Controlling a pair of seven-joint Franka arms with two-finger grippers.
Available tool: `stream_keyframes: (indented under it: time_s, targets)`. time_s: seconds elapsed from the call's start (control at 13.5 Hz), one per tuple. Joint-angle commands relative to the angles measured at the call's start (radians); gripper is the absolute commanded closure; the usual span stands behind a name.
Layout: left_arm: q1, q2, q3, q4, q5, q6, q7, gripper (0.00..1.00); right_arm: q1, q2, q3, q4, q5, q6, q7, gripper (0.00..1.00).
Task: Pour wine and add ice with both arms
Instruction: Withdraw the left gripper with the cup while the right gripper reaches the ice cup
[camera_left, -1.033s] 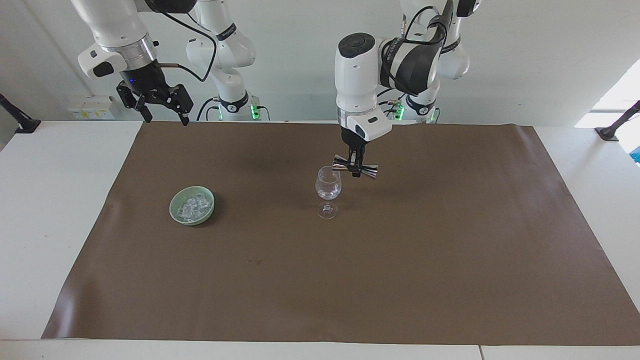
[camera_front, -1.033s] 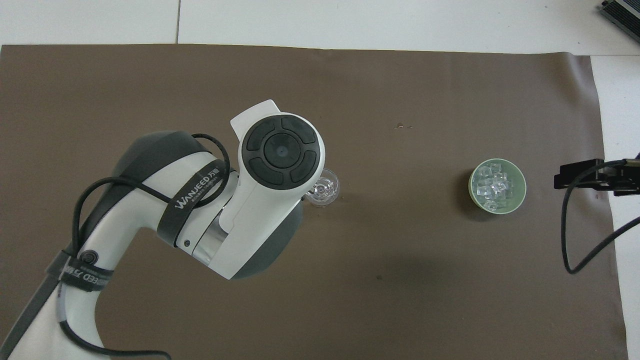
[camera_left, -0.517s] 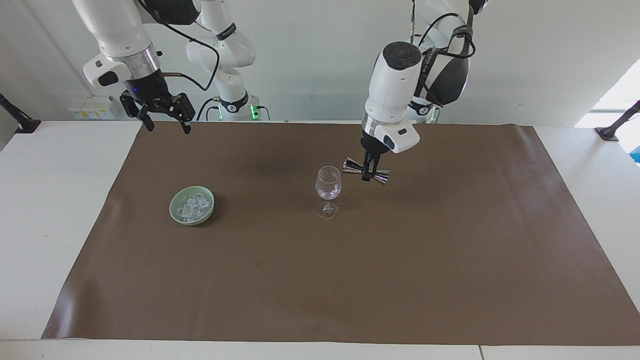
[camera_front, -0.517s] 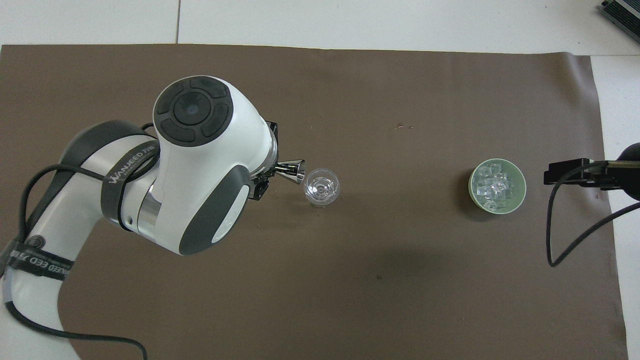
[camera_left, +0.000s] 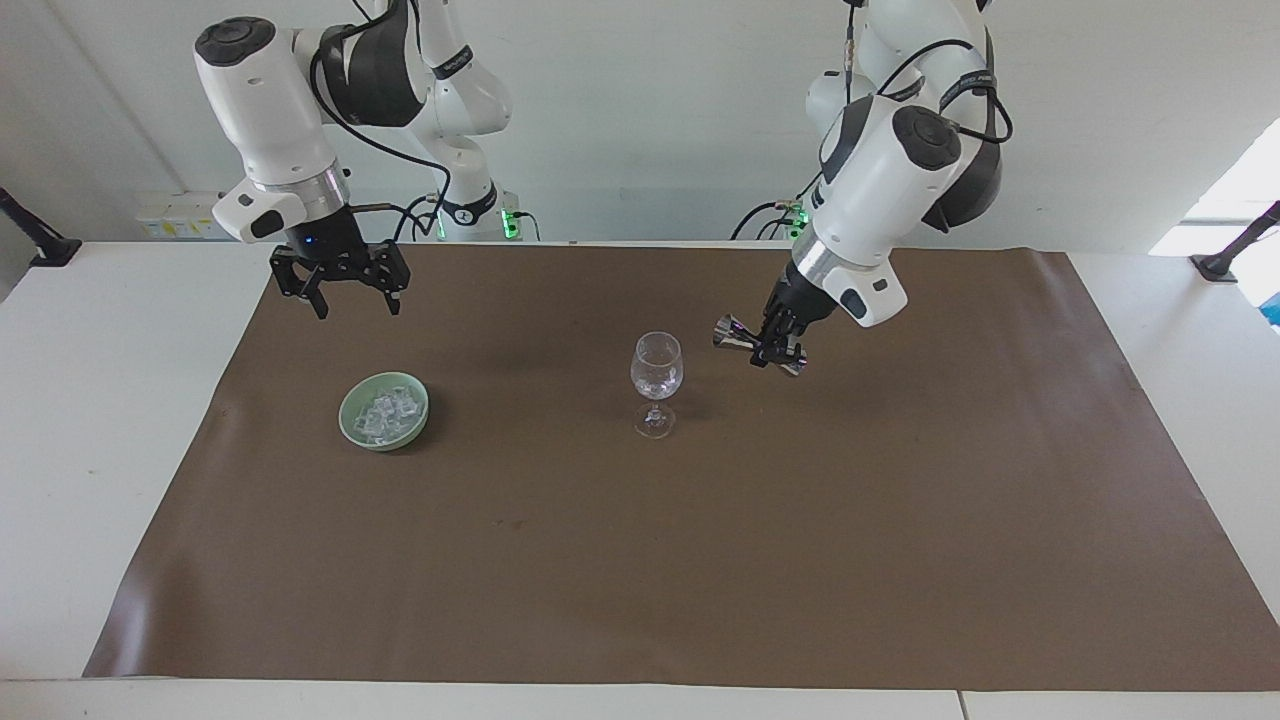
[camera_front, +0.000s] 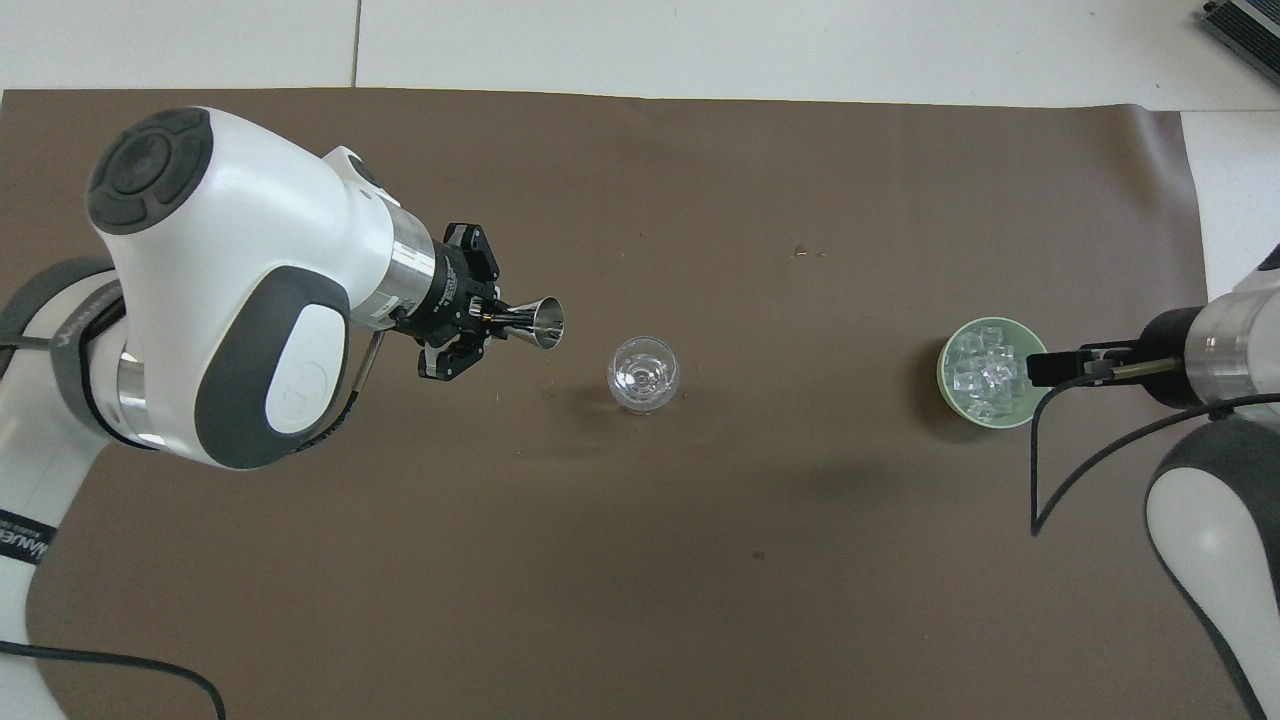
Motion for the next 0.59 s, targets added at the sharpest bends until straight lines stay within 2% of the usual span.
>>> stream_keyframes:
  time_s: [0.0,0.52]
  targets:
    - [0.064,-0.05,-0.009,-0.076,-0.093,0.029,0.107,1.0,-0.015,0.025,0.002,-0.044,-0.004,0.09,-0.072,0.0]
    - [0.203,-0.116,-0.009,-0.223,-0.294,0.081,0.406,1.0,-0.047,0.16,0.002,-0.091,-0.004,0.271,-0.201,0.0]
